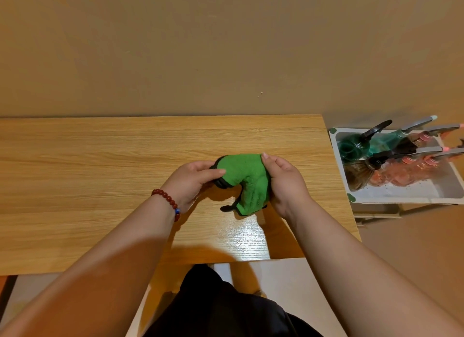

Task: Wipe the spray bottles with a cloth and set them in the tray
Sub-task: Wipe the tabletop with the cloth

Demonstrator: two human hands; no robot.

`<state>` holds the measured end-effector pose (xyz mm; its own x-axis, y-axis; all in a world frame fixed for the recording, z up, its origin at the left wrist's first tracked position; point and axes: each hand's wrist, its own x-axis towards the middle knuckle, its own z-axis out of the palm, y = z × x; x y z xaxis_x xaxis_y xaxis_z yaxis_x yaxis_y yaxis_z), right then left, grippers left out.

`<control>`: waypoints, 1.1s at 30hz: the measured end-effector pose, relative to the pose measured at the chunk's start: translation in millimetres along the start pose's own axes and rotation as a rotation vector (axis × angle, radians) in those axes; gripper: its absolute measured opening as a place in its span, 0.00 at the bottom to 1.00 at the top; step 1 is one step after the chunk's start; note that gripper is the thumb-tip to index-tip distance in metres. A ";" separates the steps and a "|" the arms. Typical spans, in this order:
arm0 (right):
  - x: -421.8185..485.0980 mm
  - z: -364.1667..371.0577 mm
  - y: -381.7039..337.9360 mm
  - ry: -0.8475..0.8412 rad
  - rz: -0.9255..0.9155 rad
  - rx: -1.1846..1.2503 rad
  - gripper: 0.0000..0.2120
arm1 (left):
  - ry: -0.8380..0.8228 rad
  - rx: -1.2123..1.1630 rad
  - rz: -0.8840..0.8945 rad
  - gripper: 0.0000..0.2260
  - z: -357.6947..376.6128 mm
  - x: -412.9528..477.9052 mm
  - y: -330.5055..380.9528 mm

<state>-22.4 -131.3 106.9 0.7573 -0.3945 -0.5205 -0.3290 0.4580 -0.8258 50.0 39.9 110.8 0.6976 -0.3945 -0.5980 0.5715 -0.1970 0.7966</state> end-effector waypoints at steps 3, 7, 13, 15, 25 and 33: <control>-1.1 3.1 0.7 0.005 0.040 0.054 0.07 | 0.046 -0.289 0.051 0.09 2.6 1.3 1.4; -4.9 13.3 -1.6 -0.028 0.075 0.156 0.06 | -0.037 -0.357 0.000 0.27 14.3 -5.1 3.5; -5.5 15.1 -5.1 -0.037 0.057 0.151 0.05 | 0.049 -0.177 0.074 0.32 16.5 -4.8 -6.8; -7.7 11.8 -7.5 -0.073 0.072 0.108 0.06 | 0.086 -0.219 0.119 0.28 13.9 -4.1 -6.1; -8.4 6.2 -3.9 0.117 -0.299 -0.442 0.10 | 0.251 0.191 0.285 0.13 7.2 -13.5 4.9; -8.2 -2.7 -7.4 0.014 -0.336 -0.712 0.10 | 0.111 0.519 0.234 0.13 -3.8 -11.7 11.4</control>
<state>-27.7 -133.7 116.8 0.8745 -0.4337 -0.2174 -0.3698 -0.3059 -0.8773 50.0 45.7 126.5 0.8371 -0.3896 -0.3839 0.1292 -0.5412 0.8309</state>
